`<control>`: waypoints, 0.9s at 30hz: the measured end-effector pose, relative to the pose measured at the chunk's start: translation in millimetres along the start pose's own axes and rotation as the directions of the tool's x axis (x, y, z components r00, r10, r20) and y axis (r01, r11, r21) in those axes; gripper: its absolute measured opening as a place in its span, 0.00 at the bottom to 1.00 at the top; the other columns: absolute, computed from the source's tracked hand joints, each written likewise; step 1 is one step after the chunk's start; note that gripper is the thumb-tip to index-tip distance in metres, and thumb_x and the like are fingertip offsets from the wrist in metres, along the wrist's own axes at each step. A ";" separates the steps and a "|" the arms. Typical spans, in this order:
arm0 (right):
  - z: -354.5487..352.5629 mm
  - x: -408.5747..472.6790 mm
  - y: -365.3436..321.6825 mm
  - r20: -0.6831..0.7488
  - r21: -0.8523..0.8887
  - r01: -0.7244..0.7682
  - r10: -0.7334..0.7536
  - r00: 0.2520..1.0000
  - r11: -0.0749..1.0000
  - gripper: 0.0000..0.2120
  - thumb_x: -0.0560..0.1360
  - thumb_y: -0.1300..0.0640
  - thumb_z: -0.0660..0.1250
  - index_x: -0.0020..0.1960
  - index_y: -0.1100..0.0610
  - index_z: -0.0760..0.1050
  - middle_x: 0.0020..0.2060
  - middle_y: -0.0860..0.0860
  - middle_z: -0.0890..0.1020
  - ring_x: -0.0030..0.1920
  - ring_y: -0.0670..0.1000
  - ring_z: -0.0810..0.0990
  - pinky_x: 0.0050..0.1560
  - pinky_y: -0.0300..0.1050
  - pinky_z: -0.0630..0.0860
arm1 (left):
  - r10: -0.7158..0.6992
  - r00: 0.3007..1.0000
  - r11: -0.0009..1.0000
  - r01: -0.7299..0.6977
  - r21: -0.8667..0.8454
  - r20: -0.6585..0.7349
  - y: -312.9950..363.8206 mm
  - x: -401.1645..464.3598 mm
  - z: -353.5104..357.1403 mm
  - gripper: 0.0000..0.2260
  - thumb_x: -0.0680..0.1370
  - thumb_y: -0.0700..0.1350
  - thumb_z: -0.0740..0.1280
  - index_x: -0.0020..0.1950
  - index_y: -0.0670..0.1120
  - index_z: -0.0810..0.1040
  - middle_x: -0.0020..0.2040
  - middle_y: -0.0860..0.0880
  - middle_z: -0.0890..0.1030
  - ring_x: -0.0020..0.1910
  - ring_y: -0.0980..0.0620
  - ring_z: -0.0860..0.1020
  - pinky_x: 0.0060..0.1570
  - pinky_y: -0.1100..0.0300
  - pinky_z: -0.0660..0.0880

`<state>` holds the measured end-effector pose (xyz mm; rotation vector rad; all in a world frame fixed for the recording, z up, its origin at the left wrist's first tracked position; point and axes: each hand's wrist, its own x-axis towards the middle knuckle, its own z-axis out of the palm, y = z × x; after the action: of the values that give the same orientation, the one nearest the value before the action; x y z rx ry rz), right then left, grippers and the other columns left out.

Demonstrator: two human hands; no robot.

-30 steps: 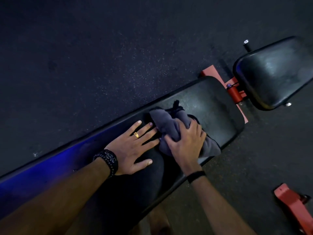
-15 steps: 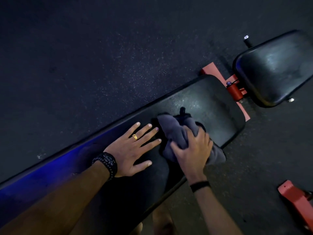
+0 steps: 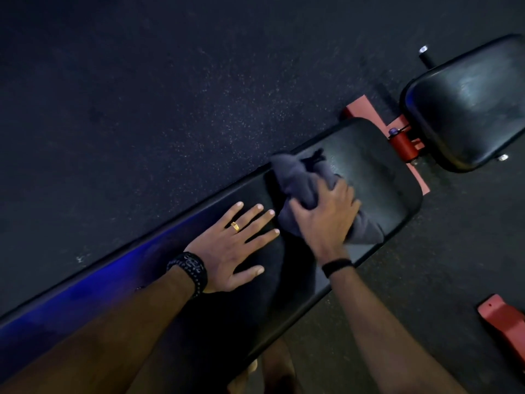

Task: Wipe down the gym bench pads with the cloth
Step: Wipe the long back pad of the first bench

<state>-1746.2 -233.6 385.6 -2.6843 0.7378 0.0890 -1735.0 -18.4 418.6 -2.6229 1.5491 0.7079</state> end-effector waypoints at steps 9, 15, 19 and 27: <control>14.4 155.6 -3.3 -0.046 -0.147 -0.092 0.086 0.995 0.985 0.27 0.70 0.35 0.62 0.61 0.50 0.77 0.62 0.55 0.75 0.65 0.59 0.69 0.64 0.61 0.61 | -0.011 1.000 1.000 0.011 -0.012 -0.020 -0.3 -0.2 1.7 0.32 0.80 0.64 0.54 0.80 0.51 0.57 0.81 0.44 0.51 0.80 0.44 0.50 0.76 0.43 0.45; 20.1 108.3 -53.6 0.124 -0.129 0.283 -0.268 0.955 0.950 0.24 0.67 0.37 0.60 0.54 0.50 0.80 0.56 0.52 0.80 0.59 0.56 0.74 0.61 0.56 0.64 | 0.001 1.000 1.000 0.000 0.009 -0.031 -0.9 1.3 0.6 0.32 0.79 0.64 0.56 0.79 0.51 0.59 0.80 0.44 0.55 0.79 0.43 0.54 0.75 0.42 0.48; 19.0 102.0 -29.8 0.053 -0.005 0.412 -0.411 0.910 0.911 0.31 0.66 0.34 0.56 0.60 0.48 0.79 0.56 0.50 0.80 0.59 0.55 0.75 0.62 0.55 0.63 | -0.006 1.000 1.000 0.005 -0.017 -0.012 -1.4 -0.2 1.2 0.32 0.79 0.64 0.55 0.79 0.51 0.57 0.81 0.45 0.53 0.79 0.44 0.52 0.75 0.43 0.47; 4.1 107.2 -2.5 0.004 -0.062 0.019 -0.019 1.000 0.998 0.31 0.67 0.34 0.57 0.63 0.48 0.77 0.66 0.49 0.74 0.65 0.56 0.69 0.60 0.59 0.64 | -0.008 1.000 1.000 0.008 -0.028 -0.023 -1.2 0.7 0.3 0.32 0.79 0.65 0.55 0.80 0.52 0.56 0.81 0.47 0.50 0.80 0.47 0.49 0.76 0.43 0.47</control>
<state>-1652.4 -281.9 366.3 -2.7494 0.7193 0.1132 -1733.8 -18.3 417.9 -2.6653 1.5452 0.7058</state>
